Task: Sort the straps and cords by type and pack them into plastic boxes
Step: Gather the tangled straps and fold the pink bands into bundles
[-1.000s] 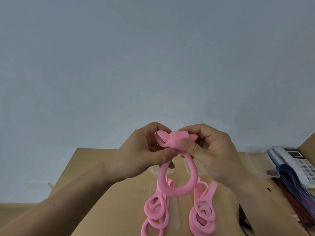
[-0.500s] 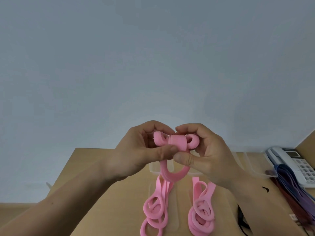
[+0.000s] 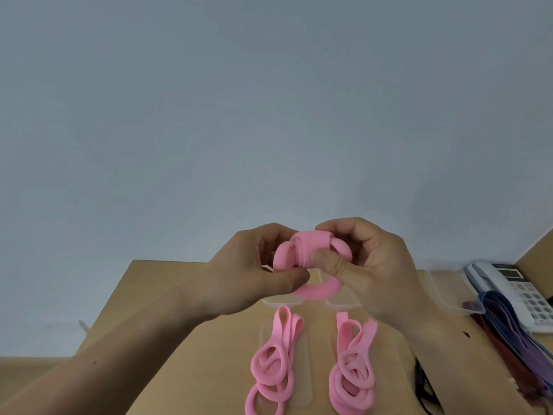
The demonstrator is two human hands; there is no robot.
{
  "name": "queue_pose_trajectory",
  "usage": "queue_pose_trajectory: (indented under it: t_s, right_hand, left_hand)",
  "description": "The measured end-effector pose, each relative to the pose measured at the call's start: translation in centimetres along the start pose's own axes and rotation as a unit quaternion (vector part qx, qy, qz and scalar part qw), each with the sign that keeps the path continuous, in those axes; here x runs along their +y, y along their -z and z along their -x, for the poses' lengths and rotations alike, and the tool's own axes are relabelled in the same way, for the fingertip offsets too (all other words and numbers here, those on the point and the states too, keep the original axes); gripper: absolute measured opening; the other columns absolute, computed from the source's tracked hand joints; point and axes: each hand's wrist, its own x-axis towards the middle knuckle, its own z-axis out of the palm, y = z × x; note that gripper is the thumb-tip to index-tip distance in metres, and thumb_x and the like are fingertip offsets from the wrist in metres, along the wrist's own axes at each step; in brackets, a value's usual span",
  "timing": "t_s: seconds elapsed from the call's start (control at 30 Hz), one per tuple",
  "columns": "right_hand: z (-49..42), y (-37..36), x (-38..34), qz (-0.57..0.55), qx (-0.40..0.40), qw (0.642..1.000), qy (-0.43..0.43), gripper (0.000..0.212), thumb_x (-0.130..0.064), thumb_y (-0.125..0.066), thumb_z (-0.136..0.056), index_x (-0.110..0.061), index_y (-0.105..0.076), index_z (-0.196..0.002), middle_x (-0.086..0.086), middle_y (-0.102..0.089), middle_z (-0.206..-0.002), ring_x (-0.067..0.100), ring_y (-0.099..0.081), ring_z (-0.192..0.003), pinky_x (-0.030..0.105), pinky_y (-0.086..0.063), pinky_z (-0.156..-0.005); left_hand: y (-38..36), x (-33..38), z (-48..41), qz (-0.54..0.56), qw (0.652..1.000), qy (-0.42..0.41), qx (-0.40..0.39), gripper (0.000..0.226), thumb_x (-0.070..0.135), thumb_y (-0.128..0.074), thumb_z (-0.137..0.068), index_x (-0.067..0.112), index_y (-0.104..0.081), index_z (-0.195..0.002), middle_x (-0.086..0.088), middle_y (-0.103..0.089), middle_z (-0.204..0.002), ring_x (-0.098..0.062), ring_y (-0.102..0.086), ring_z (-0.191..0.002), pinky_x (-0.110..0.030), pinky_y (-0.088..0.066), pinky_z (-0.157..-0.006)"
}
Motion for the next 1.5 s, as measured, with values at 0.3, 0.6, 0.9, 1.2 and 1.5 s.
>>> queue_pose_trajectory:
  t_s: [0.3,0.6,0.9,1.2,1.5]
  right_hand:
    - [0.5,-1.0,0.9,0.079,-0.013,0.994,0.067,0.027,-0.025,-0.074,-0.076,-0.029,-0.061,-0.1,-0.012,-0.063,-0.102,0.02,-0.064,-0.095,0.043,-0.056,-0.079]
    - [-0.2,-0.2,0.5,-0.033,-0.093,0.994,-0.046,0.032,-0.037,-0.069,-0.083,-0.027,-0.068,-0.113,0.0,-0.073,-0.101,0.02,-0.071,-0.083,0.027,-0.056,-0.07]
    - [-0.1,0.2,0.5,-0.097,-0.012,0.993,-0.06,0.024,-0.028,-0.075,-0.074,-0.02,-0.075,-0.097,0.007,-0.071,-0.083,0.023,-0.056,-0.054,0.031,-0.051,-0.058]
    - [-0.2,-0.3,0.5,-0.133,0.006,0.987,-0.088,0.022,-0.03,-0.071,-0.077,-0.014,-0.077,-0.092,0.012,-0.073,-0.084,0.025,-0.055,-0.057,0.028,-0.047,-0.051]
    - [-0.3,-1.0,0.5,-0.177,0.018,0.978,-0.108,0.026,-0.031,-0.077,-0.08,-0.007,-0.077,-0.09,0.016,-0.073,-0.086,0.02,-0.055,-0.055,0.025,-0.045,-0.047]
  left_hand:
    - [0.3,0.3,0.0,0.058,0.998,-0.005,0.011,0.023,0.023,-0.076,-0.077,0.019,-0.071,-0.099,-0.008,-0.07,-0.097,-0.025,-0.067,-0.074,-0.03,-0.053,-0.067]
    - [0.0,-0.5,0.1,0.049,0.985,-0.162,-0.043,0.02,0.007,-0.067,-0.087,0.003,-0.058,-0.104,-0.014,-0.065,-0.106,-0.044,-0.066,-0.099,-0.059,-0.053,-0.083]
    - [0.0,-1.0,0.1,0.039,0.989,-0.139,0.005,0.026,0.02,-0.071,-0.085,0.019,-0.061,-0.108,-0.001,-0.069,-0.095,-0.016,-0.064,-0.08,-0.017,-0.047,-0.066]
    - [-0.3,-1.2,0.1,-0.104,0.965,-0.229,0.069,0.017,0.033,-0.07,-0.087,0.027,-0.066,-0.102,0.004,-0.061,-0.099,-0.028,-0.065,-0.089,-0.037,-0.058,-0.073]
    - [-0.6,-2.0,-0.2,-0.253,0.889,-0.353,0.146,0.013,0.018,-0.064,-0.09,0.018,-0.059,-0.102,-0.002,-0.058,-0.096,-0.012,-0.062,-0.082,-0.021,-0.055,-0.065]
